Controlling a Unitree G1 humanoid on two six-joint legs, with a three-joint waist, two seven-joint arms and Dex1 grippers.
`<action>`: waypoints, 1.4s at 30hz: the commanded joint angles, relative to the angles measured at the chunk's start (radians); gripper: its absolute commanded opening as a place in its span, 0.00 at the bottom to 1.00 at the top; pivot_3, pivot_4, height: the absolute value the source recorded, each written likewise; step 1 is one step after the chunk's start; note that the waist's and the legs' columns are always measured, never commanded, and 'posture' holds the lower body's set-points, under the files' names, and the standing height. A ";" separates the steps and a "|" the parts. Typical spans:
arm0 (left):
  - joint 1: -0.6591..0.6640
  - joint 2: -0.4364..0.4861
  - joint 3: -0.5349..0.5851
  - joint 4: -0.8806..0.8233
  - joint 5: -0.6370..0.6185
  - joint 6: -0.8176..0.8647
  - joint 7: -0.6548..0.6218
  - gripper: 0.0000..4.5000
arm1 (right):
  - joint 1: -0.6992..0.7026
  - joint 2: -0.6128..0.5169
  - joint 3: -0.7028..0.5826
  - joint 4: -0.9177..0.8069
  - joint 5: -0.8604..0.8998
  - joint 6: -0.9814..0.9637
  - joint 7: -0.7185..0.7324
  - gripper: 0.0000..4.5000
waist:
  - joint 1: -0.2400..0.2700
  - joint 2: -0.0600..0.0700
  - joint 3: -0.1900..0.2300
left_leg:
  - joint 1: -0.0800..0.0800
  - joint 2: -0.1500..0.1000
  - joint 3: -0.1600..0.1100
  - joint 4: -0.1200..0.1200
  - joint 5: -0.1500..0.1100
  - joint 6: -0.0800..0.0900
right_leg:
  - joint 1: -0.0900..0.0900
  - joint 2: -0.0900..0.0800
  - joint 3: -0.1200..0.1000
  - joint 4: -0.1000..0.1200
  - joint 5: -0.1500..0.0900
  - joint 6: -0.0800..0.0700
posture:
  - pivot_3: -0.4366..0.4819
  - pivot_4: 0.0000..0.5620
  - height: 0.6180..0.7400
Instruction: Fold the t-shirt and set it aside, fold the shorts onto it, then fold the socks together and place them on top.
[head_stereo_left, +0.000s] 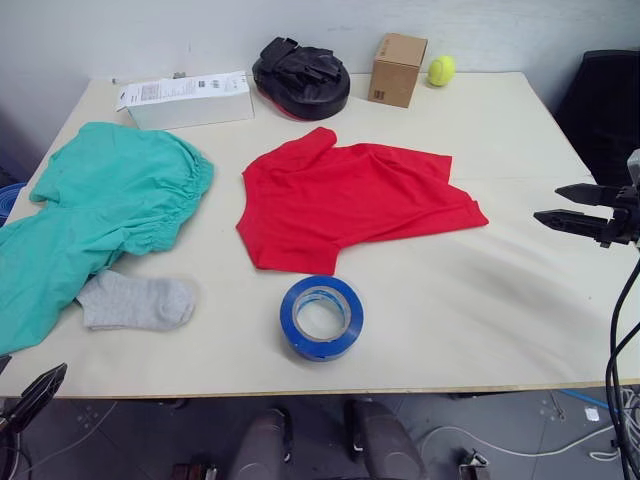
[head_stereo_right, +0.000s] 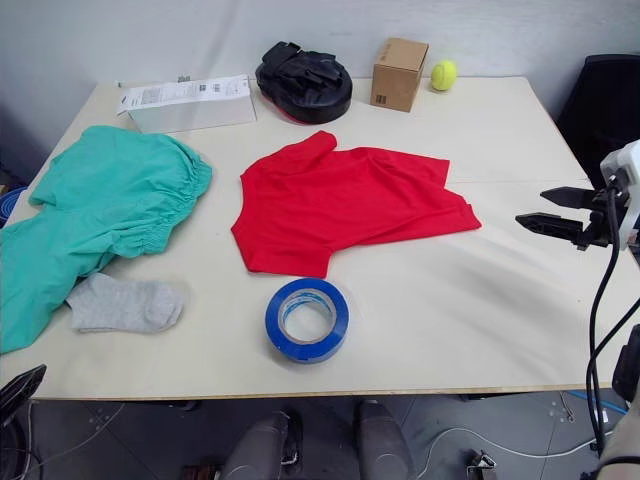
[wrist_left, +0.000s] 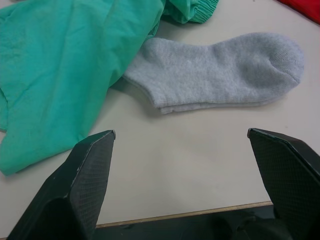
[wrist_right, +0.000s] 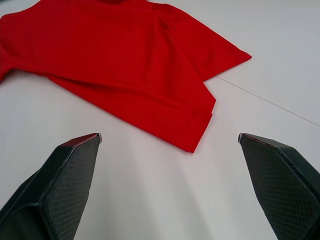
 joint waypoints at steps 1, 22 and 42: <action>0.005 0.018 0.022 -0.021 -0.011 -0.002 -0.003 0.99 | -0.007 -0.030 -0.034 0.003 0.003 -0.011 -0.006 1.00 | 0.000 0.000 0.000 | 0.000 0.001 0.002 0.000 0.000 0.000 | -0.001 0.001 0.002 0.000 0.000 0.000 | 0.48 0.27 1.00; -0.024 0.035 0.025 -0.011 -0.014 0.015 0.019 0.99 | -0.014 -0.020 -0.036 0.001 0.006 -0.032 -0.026 1.00 | -0.023 -0.004 0.002 | 0.004 0.005 0.019 0.001 -0.003 0.004 | -0.007 0.007 0.020 0.005 0.002 0.003 | 0.48 0.27 1.00; -0.532 0.549 -0.618 -0.232 -0.028 0.032 -0.347 0.99 | 0.299 -0.005 0.071 -1.018 0.370 0.355 0.147 1.00 | -0.019 -0.002 0.003 | 0.002 0.006 0.020 -0.002 -0.004 0.002 | -0.011 0.008 0.020 0.007 0.011 0.019 | 0.48 0.27 1.00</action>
